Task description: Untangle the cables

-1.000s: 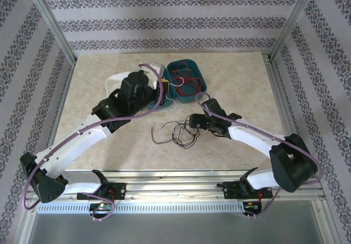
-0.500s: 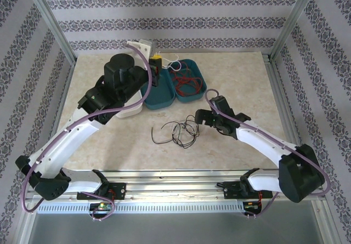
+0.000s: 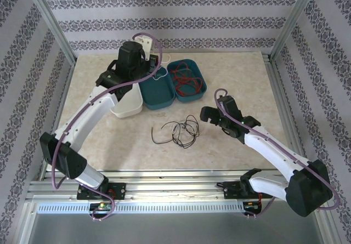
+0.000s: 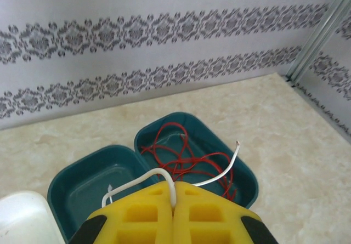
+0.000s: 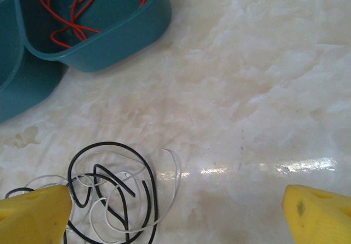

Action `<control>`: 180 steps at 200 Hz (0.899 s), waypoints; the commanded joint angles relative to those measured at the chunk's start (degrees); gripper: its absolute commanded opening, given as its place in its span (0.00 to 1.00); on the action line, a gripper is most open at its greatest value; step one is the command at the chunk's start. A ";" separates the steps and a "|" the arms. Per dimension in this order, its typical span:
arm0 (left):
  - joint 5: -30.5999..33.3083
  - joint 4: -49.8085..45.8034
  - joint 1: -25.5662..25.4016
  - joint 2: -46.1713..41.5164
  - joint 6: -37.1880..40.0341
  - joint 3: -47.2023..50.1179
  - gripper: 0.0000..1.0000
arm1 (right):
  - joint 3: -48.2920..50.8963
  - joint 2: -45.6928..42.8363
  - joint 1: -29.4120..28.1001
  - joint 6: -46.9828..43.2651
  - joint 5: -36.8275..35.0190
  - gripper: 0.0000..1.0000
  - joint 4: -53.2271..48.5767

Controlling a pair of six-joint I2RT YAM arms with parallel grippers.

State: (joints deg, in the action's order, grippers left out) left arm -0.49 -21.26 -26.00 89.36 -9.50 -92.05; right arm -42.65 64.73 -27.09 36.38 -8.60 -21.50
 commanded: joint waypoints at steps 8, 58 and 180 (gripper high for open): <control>-3.48 0.38 1.92 2.85 -1.38 -0.07 0.00 | 0.14 0.02 0.37 2.00 -2.79 0.98 -3.10; -4.78 0.49 4.18 8.93 -2.78 0.81 0.00 | 0.29 0.30 0.50 2.73 -3.99 0.98 -3.89; -3.51 -2.02 5.27 22.95 -4.65 0.40 0.02 | -0.04 1.53 1.36 8.97 -8.14 0.98 -9.23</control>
State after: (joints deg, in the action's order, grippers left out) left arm -4.95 -21.30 -21.63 110.39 -13.56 -91.18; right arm -42.98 67.09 -26.96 41.65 -14.28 -28.18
